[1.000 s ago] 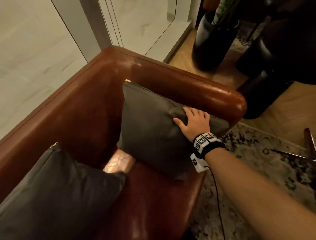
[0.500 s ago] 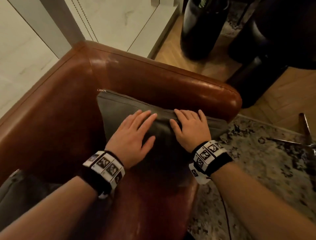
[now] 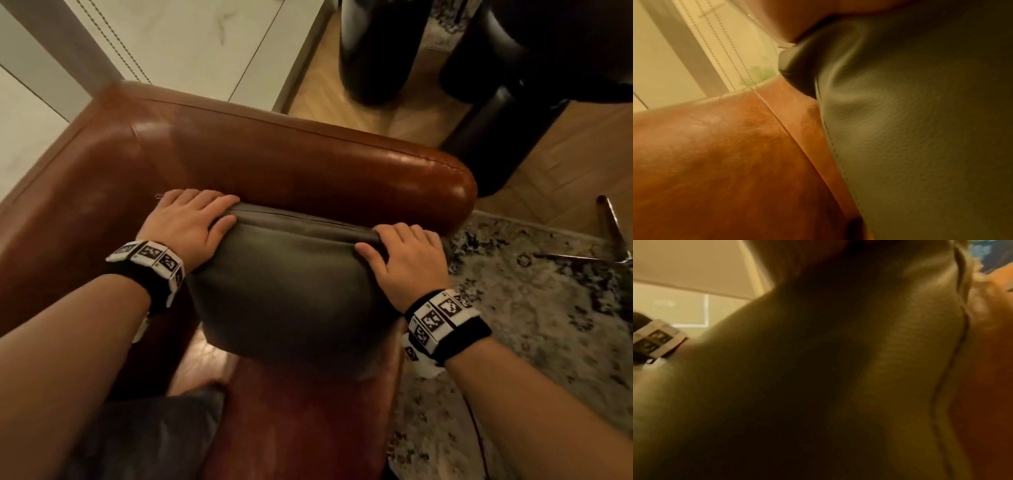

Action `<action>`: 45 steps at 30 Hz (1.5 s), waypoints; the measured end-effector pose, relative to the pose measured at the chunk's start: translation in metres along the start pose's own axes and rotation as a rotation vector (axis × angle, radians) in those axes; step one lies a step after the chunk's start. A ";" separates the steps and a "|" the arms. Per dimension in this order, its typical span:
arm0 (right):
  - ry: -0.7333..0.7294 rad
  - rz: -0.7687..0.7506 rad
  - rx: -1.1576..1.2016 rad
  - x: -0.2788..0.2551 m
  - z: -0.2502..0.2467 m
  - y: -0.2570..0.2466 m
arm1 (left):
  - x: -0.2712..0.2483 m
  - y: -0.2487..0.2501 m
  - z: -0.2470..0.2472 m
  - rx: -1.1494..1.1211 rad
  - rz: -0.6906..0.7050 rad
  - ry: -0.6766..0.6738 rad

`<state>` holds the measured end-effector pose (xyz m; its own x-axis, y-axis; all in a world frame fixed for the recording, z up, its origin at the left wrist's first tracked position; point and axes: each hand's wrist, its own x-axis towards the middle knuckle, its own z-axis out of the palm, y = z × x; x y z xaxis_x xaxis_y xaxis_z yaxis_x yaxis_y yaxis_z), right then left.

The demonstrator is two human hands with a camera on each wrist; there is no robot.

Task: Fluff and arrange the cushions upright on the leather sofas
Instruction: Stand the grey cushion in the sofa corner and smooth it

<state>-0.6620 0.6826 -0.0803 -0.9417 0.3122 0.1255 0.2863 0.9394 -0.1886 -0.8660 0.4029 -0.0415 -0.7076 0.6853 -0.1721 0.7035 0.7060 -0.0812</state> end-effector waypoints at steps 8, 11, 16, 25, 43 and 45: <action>-0.068 0.075 0.006 0.025 -0.013 0.005 | 0.017 0.028 -0.004 -0.046 -0.163 0.154; 0.096 0.056 0.053 0.003 -0.016 -0.034 | -0.011 0.077 -0.004 -0.190 -0.039 0.360; -0.118 -0.171 0.062 -0.049 0.032 -0.089 | -0.034 0.103 0.048 -0.025 0.190 0.113; -0.094 0.125 -0.104 -0.013 0.017 -0.006 | -0.023 0.032 0.051 -0.039 -0.150 0.172; -0.017 0.155 -0.006 0.000 0.013 -0.032 | -0.003 0.058 0.037 -0.118 -0.140 0.182; 0.006 0.120 0.042 0.019 0.012 -0.050 | 0.011 0.081 0.027 -0.155 -0.009 0.182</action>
<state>-0.6962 0.6397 -0.0799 -0.8999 0.4232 0.1050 0.3893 0.8883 -0.2435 -0.8147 0.4630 -0.0769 -0.7242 0.6896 0.0088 0.6883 0.7219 0.0721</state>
